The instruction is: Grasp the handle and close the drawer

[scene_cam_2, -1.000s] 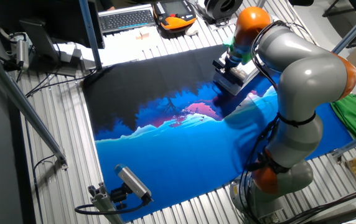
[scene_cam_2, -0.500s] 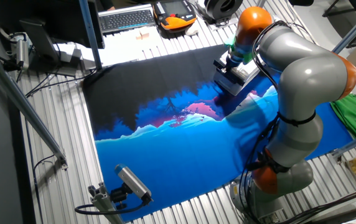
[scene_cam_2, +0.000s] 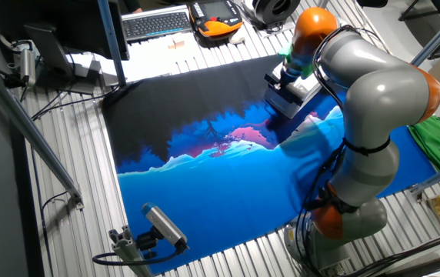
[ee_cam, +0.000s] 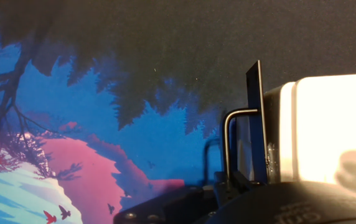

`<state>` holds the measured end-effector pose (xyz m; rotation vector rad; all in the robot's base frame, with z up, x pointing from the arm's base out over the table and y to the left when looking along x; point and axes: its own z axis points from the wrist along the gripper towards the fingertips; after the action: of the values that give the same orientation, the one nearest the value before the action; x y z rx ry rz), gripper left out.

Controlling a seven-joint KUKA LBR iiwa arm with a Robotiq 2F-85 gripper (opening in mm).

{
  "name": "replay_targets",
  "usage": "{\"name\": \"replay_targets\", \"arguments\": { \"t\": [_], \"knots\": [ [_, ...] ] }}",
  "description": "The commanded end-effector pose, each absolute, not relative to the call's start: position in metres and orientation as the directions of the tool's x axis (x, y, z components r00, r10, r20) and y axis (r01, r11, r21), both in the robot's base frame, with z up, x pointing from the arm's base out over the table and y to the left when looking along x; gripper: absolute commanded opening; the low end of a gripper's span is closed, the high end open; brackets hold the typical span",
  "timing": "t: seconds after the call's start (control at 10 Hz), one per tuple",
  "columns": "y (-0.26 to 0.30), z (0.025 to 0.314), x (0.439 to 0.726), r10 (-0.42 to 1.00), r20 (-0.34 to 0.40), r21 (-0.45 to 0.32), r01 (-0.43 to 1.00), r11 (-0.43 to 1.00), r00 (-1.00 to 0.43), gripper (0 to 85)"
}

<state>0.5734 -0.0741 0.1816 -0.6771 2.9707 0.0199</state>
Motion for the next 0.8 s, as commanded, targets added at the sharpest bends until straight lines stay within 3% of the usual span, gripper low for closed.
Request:
{"name": "replay_targets", "arguments": {
  "t": [0.0, 0.7],
  "knots": [
    [-0.075, 0.1823, 0.5739, -0.432, -0.095, -0.008, -0.433, 0.901, -0.897, 0.0],
    [-0.0778, 0.1819, 0.5751, -0.431, -0.108, -0.008, -0.433, 0.901, -0.896, 0.0]
  ]
}}
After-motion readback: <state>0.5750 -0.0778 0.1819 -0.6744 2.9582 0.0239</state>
